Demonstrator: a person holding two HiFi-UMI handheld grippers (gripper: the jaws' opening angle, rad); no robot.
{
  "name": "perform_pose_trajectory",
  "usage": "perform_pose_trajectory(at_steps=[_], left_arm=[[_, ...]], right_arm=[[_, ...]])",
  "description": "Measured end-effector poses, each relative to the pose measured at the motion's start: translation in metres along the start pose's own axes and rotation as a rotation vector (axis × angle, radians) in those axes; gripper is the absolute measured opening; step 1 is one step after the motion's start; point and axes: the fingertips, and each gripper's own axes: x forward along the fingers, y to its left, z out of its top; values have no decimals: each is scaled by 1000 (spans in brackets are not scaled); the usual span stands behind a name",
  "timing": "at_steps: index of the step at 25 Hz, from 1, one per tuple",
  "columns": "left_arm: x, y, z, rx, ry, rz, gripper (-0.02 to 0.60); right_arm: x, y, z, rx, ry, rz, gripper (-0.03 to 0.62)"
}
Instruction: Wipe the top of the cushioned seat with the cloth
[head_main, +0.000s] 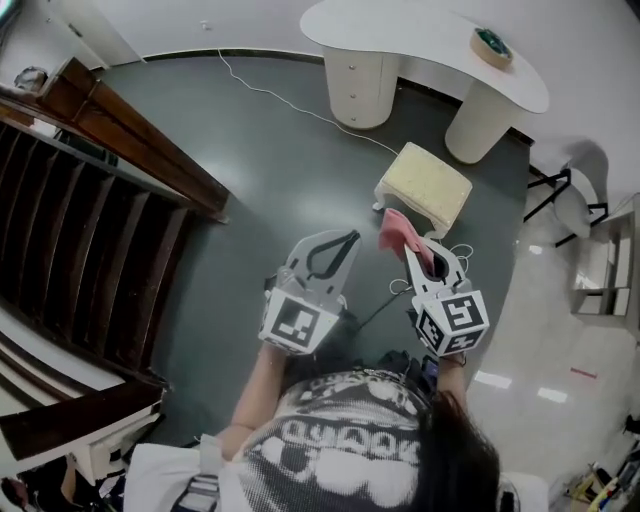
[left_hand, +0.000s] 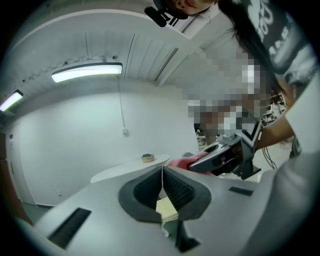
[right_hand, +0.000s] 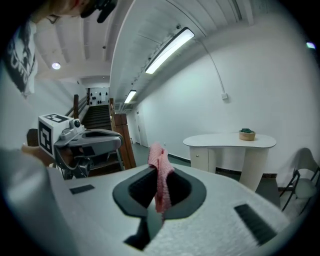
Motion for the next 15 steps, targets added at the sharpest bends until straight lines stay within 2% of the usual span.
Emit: perform_pose_trajectory(at_steps=[4,7,12,15], left_arm=[[9,35,-13,14,-11,-51,6],[17,48,-23,-4,-16,-83,6],[33,45,-33,-42,-19,-151,6],[46,39,-33,-36,-26,-192,6]], right_arm=[[30,-2,6,12,4,-57,11],[41,-5,2,19,26,-93,11],[45,-15,-6,44,58,-142,11],[48,-24,-7,57,62,-160,11]])
